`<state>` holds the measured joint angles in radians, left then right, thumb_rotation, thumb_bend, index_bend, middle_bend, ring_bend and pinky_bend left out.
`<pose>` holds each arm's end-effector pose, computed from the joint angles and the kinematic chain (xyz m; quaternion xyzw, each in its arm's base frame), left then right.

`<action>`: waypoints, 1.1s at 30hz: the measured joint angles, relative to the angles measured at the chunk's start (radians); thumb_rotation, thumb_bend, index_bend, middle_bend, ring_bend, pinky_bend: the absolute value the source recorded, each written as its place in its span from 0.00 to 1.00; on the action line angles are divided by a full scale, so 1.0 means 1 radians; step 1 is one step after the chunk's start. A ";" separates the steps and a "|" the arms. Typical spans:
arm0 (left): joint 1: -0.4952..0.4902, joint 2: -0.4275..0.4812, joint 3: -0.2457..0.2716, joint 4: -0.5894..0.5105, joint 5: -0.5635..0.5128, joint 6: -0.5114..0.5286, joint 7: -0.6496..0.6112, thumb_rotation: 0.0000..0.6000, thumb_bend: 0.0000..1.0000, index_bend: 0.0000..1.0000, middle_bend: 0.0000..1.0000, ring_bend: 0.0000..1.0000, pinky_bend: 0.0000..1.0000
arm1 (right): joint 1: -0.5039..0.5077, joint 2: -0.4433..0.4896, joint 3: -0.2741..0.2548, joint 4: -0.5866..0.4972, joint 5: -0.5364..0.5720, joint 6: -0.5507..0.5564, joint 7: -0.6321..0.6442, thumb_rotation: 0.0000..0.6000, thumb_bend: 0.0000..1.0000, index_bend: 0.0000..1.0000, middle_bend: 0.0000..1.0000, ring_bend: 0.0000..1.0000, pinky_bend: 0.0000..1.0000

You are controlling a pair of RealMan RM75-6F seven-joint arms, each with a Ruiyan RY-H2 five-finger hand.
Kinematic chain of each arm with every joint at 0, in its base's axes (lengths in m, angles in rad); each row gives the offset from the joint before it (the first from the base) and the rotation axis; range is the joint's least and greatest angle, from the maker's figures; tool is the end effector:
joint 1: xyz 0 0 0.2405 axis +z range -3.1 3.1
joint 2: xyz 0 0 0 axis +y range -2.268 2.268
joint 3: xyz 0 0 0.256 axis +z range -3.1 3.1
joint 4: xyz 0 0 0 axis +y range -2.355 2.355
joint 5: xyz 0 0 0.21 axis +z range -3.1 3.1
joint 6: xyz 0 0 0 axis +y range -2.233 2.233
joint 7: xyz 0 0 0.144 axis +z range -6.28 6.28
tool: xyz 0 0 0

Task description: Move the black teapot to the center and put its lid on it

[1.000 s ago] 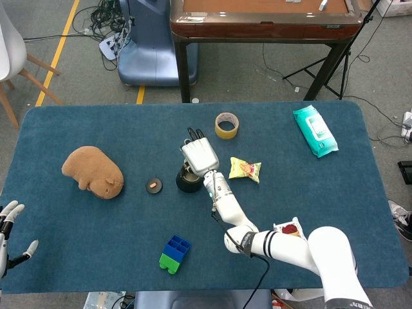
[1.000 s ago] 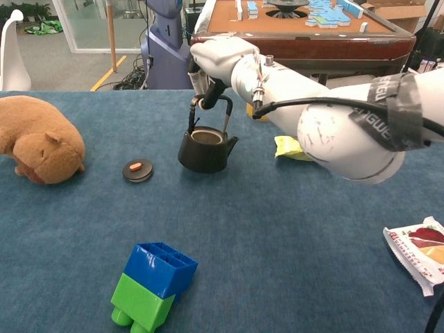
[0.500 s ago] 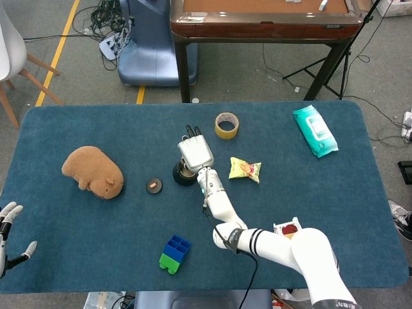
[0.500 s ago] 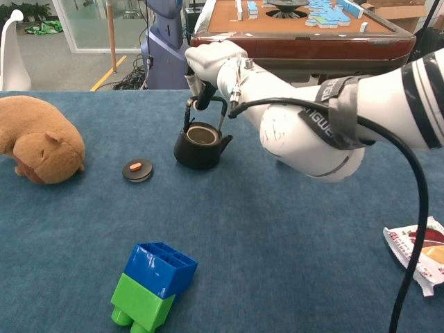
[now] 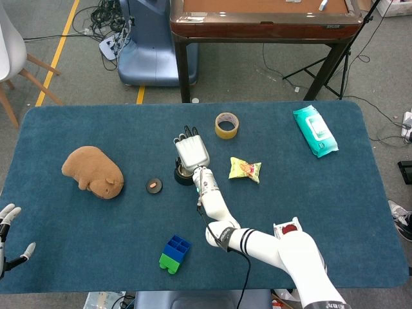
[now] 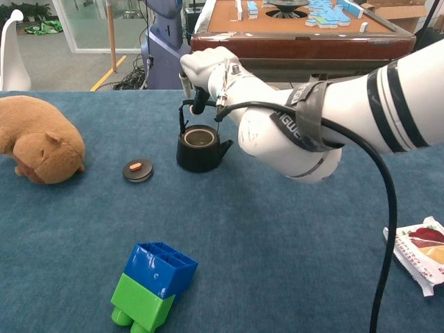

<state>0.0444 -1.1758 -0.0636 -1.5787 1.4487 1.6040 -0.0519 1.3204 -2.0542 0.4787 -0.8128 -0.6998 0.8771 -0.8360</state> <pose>-0.3329 0.1410 0.1644 -0.5106 -0.4145 -0.4006 0.6379 0.0307 -0.4350 -0.1012 0.7460 -0.2598 0.3401 0.5102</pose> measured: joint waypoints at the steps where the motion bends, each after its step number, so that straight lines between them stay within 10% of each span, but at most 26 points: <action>1: 0.001 0.000 0.000 0.002 -0.001 0.000 -0.002 1.00 0.21 0.16 0.10 0.04 0.11 | 0.003 -0.002 0.001 0.004 0.002 0.000 -0.003 1.00 0.36 0.19 0.23 0.07 0.14; 9: 0.010 -0.004 0.000 0.014 -0.004 0.007 -0.017 1.00 0.21 0.16 0.10 0.04 0.11 | 0.024 -0.018 0.011 0.037 0.013 0.010 -0.025 1.00 0.06 0.06 0.17 0.02 0.14; 19: 0.015 -0.001 0.000 0.016 0.001 0.015 -0.018 1.00 0.21 0.16 0.10 0.04 0.11 | 0.022 -0.013 0.025 0.033 0.020 0.012 -0.008 1.00 0.02 0.06 0.16 0.02 0.13; 33: -0.056 0.026 -0.030 0.045 0.038 -0.036 -0.053 1.00 0.21 0.16 0.10 0.04 0.11 | -0.182 0.263 -0.073 -0.422 -0.099 0.177 0.014 1.00 0.05 0.08 0.24 0.07 0.16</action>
<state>-0.0115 -1.1500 -0.0933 -1.5332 1.4867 1.5678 -0.1053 1.1384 -1.7909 0.4054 -1.2348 -0.7989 1.0540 -0.8224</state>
